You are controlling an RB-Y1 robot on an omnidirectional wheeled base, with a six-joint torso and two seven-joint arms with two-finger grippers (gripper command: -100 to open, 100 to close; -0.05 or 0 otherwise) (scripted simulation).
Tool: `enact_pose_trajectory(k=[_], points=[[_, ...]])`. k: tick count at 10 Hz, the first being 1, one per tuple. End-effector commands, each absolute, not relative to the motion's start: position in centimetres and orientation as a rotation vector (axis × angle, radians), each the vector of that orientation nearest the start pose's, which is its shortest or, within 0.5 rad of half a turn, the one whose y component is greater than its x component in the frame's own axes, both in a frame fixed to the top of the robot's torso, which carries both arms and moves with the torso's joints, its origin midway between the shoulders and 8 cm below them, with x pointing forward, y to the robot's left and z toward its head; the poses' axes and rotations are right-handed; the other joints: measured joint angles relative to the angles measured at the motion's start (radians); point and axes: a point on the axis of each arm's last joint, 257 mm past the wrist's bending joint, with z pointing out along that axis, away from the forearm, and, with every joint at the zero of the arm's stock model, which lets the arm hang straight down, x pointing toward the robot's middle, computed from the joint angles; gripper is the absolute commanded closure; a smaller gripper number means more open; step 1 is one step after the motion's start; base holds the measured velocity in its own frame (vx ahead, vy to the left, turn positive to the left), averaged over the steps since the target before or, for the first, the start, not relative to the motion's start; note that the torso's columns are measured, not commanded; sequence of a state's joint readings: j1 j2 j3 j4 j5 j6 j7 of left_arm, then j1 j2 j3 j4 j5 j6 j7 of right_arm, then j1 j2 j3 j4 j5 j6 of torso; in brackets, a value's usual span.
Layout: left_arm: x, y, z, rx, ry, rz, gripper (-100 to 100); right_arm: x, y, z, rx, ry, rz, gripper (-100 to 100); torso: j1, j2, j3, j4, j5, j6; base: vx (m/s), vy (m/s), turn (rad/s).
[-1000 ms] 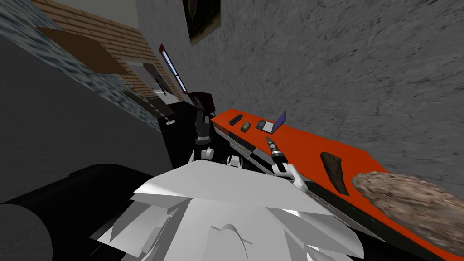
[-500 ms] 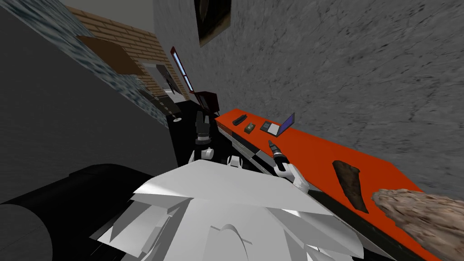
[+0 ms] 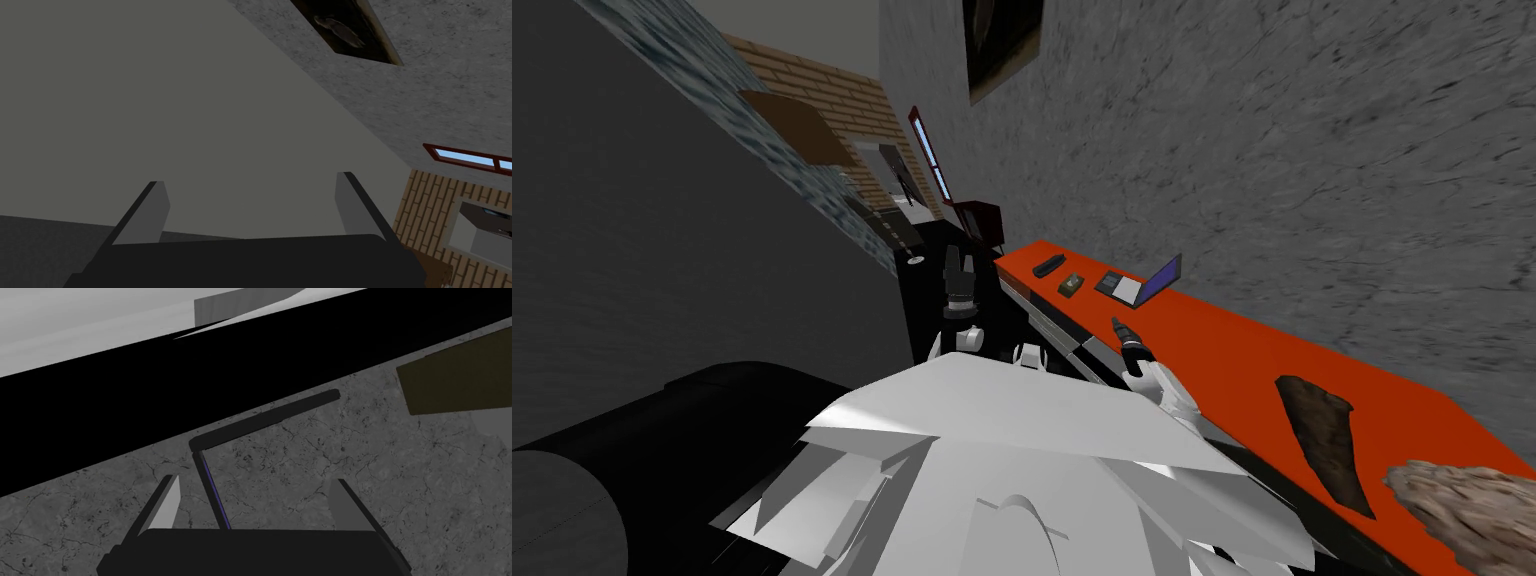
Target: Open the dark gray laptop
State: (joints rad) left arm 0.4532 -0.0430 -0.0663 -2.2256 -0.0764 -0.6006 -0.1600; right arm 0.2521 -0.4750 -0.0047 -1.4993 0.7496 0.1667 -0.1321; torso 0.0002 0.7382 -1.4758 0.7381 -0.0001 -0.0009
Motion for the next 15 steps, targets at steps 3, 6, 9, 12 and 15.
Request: enact_pose_trajectory(k=[3,6,9,12,15], points=[[34.4,24.4,3.5,-0.518,0.595,-1.208,0,41.1,-51.0,-37.3,0.66,1.857,-0.135,-100,-0.001,0.0,0.0,0.0,0.0,0.001,0.003,0.008,0.117],[34.4,24.4,3.5,-0.518,0.595,-1.208,0,39.9,-55.8,-37.7,0.615,1.883,-0.35,-100,-0.002,-0.001,-0.001,-0.001,-0.001,0.001,-0.001,0.008,0.198],[34.4,24.5,3.5,-0.518,0.595,-1.208,0,38.0,-59.4,-38.0,0.63,1.889,-0.505,-100,-0.001,0.0,0.0,0.0,0.0,0.002,0.002,0.0,0.102],[34.4,24.4,3.5,-0.518,0.595,-1.208,0,36.1,-62.7,-38.1,0.609,1.896,-0.662,-100,-0.002,-0.001,-0.001,-0.001,-0.001,0.001,-0.004,-0.001,0.154],[34.4,24.4,3.5,-0.518,0.595,-1.208,0,34.6,-65.2,-37.4,0.592,1.885,-0.794,-100,-0.003,-0.002,-0.001,-0.001,-0.001,0.0,-0.002,-0.005,0.112]])
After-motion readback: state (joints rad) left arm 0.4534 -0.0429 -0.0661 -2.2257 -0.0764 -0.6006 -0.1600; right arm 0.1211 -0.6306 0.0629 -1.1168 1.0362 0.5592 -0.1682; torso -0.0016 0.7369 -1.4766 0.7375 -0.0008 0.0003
